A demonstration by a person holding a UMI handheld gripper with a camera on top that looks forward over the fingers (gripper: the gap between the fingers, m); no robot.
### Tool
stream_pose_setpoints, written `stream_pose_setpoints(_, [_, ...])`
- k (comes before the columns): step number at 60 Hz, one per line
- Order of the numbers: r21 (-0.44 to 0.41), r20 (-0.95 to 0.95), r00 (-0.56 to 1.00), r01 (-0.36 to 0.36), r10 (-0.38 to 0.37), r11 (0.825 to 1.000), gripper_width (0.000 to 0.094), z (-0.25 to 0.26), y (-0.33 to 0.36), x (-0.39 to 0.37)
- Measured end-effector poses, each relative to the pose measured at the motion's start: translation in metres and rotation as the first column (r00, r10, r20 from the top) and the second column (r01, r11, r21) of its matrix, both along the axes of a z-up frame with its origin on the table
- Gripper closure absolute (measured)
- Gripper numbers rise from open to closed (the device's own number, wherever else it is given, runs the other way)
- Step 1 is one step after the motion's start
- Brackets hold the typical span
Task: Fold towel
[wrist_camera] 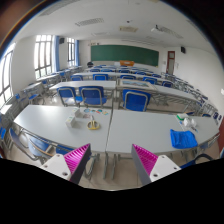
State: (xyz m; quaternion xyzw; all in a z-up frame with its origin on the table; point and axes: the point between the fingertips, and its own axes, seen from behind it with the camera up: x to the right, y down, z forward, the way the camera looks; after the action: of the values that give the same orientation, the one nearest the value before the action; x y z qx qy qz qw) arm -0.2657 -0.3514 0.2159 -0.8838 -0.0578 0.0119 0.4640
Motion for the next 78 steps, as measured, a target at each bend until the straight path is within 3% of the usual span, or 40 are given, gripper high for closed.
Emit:
stream_pose_setpoints(13, [-0.056, -0.005, 1.000, 0.014, -0.014, 0.998, 0.0092, -0.041, 0.008, 0.037])
stream_pose_setpoints(28, [-0.132, 0.015, 0.992, 0.129, -0.128, 0.983, 0.0087, -0.109, 0.033, 0.167])
stream_pose_setpoints(38, [-0.107, 0.051, 0.977, 0.213, -0.209, 0.971, 0.0085, -0.141, 0.091, 0.283])
stream_pose_setpoints(57, [-0.120, 0.069, 0.966, 0.255, -0.249, 0.959, 0.0104, -0.214, 0.204, 0.410])
stream_pose_setpoints(64, [-0.117, 0.056, 0.973, 0.228, -0.223, 0.967, 0.0263, -0.228, 0.223, 0.416])
stream_pose_setpoints(73, [-0.088, 0.156, 0.969, 0.206, -0.191, 0.975, 0.0845, -0.229, 0.226, 0.432])
stream_pose_setpoints(78, [-0.095, 0.147, 0.971, 0.205, -0.190, 0.974, 0.0899, -0.228, 0.225, 0.428])
